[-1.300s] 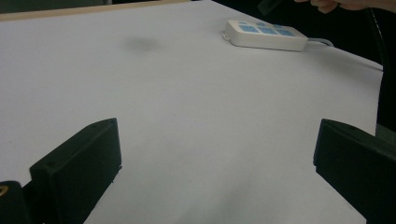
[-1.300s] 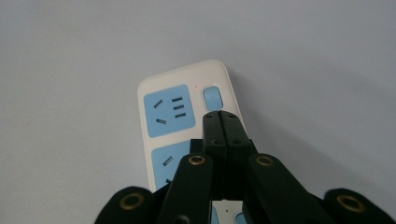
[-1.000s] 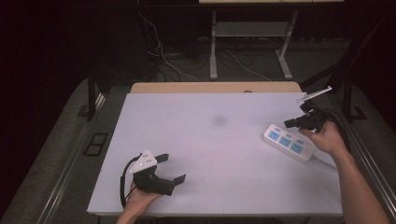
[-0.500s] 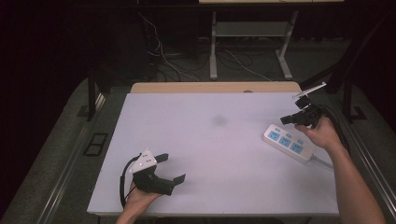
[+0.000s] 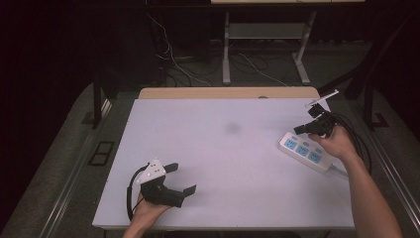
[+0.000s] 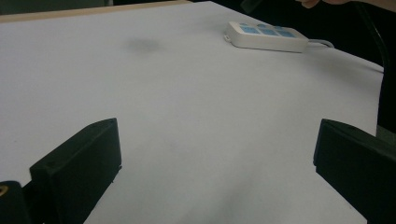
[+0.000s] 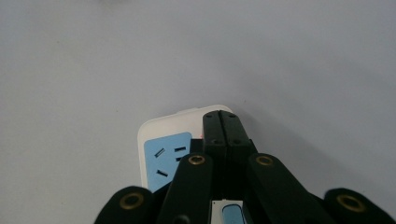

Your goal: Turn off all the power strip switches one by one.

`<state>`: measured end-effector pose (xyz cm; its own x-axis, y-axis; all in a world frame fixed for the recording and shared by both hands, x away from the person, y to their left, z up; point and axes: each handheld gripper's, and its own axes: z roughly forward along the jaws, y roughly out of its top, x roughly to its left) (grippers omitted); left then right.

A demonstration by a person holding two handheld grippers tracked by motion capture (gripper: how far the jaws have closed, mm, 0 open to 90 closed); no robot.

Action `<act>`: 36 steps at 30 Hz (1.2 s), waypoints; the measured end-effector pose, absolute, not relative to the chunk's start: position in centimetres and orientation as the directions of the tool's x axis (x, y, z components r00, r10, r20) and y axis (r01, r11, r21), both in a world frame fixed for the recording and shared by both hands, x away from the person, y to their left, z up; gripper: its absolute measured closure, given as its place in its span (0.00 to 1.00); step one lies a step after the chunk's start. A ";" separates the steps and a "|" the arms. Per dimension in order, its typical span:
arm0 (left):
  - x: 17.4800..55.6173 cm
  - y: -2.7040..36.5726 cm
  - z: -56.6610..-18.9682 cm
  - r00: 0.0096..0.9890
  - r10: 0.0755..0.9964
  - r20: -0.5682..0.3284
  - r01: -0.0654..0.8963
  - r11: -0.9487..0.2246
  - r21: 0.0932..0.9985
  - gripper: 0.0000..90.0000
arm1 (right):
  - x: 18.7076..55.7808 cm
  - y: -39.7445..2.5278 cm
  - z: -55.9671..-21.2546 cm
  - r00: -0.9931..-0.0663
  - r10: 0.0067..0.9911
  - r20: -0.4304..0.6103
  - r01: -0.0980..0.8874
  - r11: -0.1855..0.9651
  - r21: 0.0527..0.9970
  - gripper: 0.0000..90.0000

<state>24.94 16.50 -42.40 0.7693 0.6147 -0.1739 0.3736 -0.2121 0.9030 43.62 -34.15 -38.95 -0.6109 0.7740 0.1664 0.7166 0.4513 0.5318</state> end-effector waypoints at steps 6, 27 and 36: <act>24.9 16.6 -42.4 0.769 0.615 -0.174 0.374 -0.211 0.903 0.00 | 43.8 -34.0 -39.6 -0.608 0.775 0.172 0.724 0.453 0.521 1.00; 24.8 16.5 -42.4 0.772 0.613 -0.170 0.372 -0.218 0.902 0.00 | 44.0 -34.1 -41.1 -0.591 0.782 0.198 0.739 0.428 0.520 1.00; 24.7 16.5 -42.4 0.773 0.610 -0.172 0.372 -0.217 0.903 0.00 | 43.6 -34.1 -41.3 -0.574 0.795 0.198 0.742 0.402 0.536 1.00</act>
